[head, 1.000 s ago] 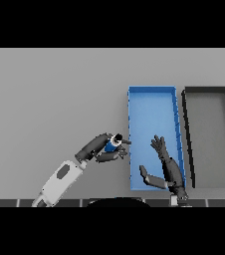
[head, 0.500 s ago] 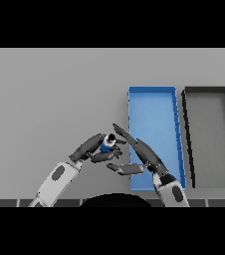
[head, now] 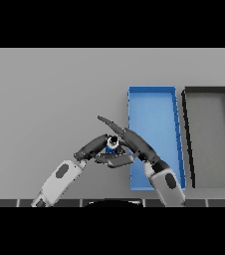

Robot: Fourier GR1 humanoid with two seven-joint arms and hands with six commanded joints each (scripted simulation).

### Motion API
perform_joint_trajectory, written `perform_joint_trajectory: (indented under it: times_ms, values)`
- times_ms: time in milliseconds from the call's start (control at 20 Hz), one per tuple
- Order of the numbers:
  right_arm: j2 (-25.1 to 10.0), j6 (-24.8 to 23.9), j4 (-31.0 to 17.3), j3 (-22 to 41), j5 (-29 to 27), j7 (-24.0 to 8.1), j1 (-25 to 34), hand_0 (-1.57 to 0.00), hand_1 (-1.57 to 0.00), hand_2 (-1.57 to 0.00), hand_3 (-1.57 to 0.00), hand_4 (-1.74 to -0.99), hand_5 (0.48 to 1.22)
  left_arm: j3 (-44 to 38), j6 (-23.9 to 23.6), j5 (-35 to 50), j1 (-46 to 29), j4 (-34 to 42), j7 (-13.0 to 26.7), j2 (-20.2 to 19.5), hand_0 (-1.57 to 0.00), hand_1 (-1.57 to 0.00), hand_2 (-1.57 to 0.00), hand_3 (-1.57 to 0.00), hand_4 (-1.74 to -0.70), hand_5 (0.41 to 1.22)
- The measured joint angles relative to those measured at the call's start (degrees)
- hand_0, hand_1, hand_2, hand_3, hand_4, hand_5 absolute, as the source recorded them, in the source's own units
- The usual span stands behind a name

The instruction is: Pick up the blue pipe and place it into the blue bin.

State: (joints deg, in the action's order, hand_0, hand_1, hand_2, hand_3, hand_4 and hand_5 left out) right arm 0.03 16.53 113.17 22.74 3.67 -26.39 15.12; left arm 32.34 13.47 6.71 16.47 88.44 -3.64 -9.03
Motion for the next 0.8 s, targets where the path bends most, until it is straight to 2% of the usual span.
perform_joint_trajectory:
  times_ms: [50, 100, 150, 200, 250, 300, 350, 400, 450, 550, 600, 700, 800]
  values:
    - [0.1, 0.6, -1.1, -0.3, -0.4, -0.6, 1.6, -0.35, -0.38, -0.38, -0.3, -1.335, 0.507, 0.2, -0.7, -2.1, 0.7, -0.4, 0.2, -0.4, -1.18, -1.08, -1.06, -1.03, -1.68, 1.221]
    - [0.6, 1.0, -2.0, -0.1, -0.6, -1.1, 2.9, -0.53, -0.53, -0.53, -0.44, -1.362, 0.508, 1.2, -0.3, -3.9, 1.9, 0.1, 2.7, -1.7, -0.99, -0.88, -0.85, -0.82, -1.55, 1.221]
    - [1.1, 1.5, -2.9, -0.2, -1.1, -2.0, 4.5, -0.72, -0.7, -0.74, -0.63, -1.43, 0.522, 1.8, 0.8, -4.6, 2.4, 0.0, 6.3, -2.9, -0.82, -0.71, -0.68, -0.66, -1.48, 1.221]
    - [0.9, 1.9, -3.8, -0.3, -0.9, -1.7, 5.4, -0.89, -0.87, -0.91, -0.77, -1.486, 0.55, 2.0, 0.9, -5.1, 1.3, 1.1, 7.3, -3.3, -0.78, -0.71, -0.69, -0.58, -1.53, 1.221]
    - [1.5, 2.4, -4.0, 0.2, -1.7, -1.2, 5.4, -1.02, -1.01, -1.04, -0.87, -1.53, 0.606, 1.6, 0.3, -5.5, 1.2, 0.7, 5.7, -1.9, -0.94, -0.88, -0.86, -0.78, -1.57, 1.221]
    - [2.3, 3.0, -4.4, 0.0, -3.5, -0.8, 5.2, -1.13, -1.12, -1.14, -0.96, -1.562, 0.666, 1.0, -0.4, -6.1, 1.2, 0.4, 4.5, -1.5, -1.06, -1.02, -0.97, -0.94, -1.61, 1.221]
    - [2.5, 3.3, -4.8, -0.7, -5.3, -1.8, 5.3, -1.22, -1.21, -1.23, -1.08, -1.526, 0.728, 0.4, -0.8, -4.9, 0.9, 0.9, 4.2, -0.9, -1.16, -1.13, -1.05, -1.07, -1.63, 1.221]
    - [3.0, 3.6, -5.4, -0.4, -5.9, -2.1, 5.0, -1.29, -1.29, -1.3, -1.18, -1.495, 0.826, 0.3, -1.1, -4.3, 0.4, 0.9, 3.5, -0.3, -1.25, -1.22, -1.12, -1.17, -1.66, 1.221]
    - [3.8, 3.8, -5.4, -0.1, -6.6, -1.4, 4.3, -1.35, -1.34, -1.35, -1.26, -1.469, 0.905, -0.6, -1.0, -2.7, 0.3, 0.6, 2.6, 0.2, -1.31, -1.29, -1.19, -1.25, -1.67, 1.221]
    - [4.0, 3.3, -6.2, -0.3, -5.6, 1.6, 3.9, -1.43, -1.42, -1.43, -1.37, -1.441, 1.019, -1.0, -0.4, -1.4, -0.2, 0.1, 1.0, 1.4, -1.4, -1.39, -1.31, -1.36, -1.7, 1.221]
    - [2.6, 3.7, -5.3, 0.1, -3.7, 3.7, 3.9, -1.46, -1.45, -1.46, -1.41, -1.447, 1.059, -1.3, 0.0, -0.9, -0.2, 0.3, 0.8, 1.5, -1.44, -1.43, -1.35, -1.41, -1.71, 1.221]
    - [1.6, 4.3, -4.7, 1.2, -2.2, 4.7, 3.4, -1.5, -1.5, -1.5, -1.47, -1.465, 1.118, -1.2, 0.3, -0.5, -0.1, 0.3, 1.9, 1.6, -1.49, -1.48, -1.39, -1.46, -1.72, 1.221]
    - [2.5, 4.2, -5.3, 0.8, -1.7, 2.7, 4.4, -1.52, -1.52, -1.53, -1.51, -1.475, 1.155, -1.4, -0.7, -0.6, -0.7, 0.3, 0.6, 1.2, -1.52, -1.51, -1.39, -1.5, -1.73, 1.221]
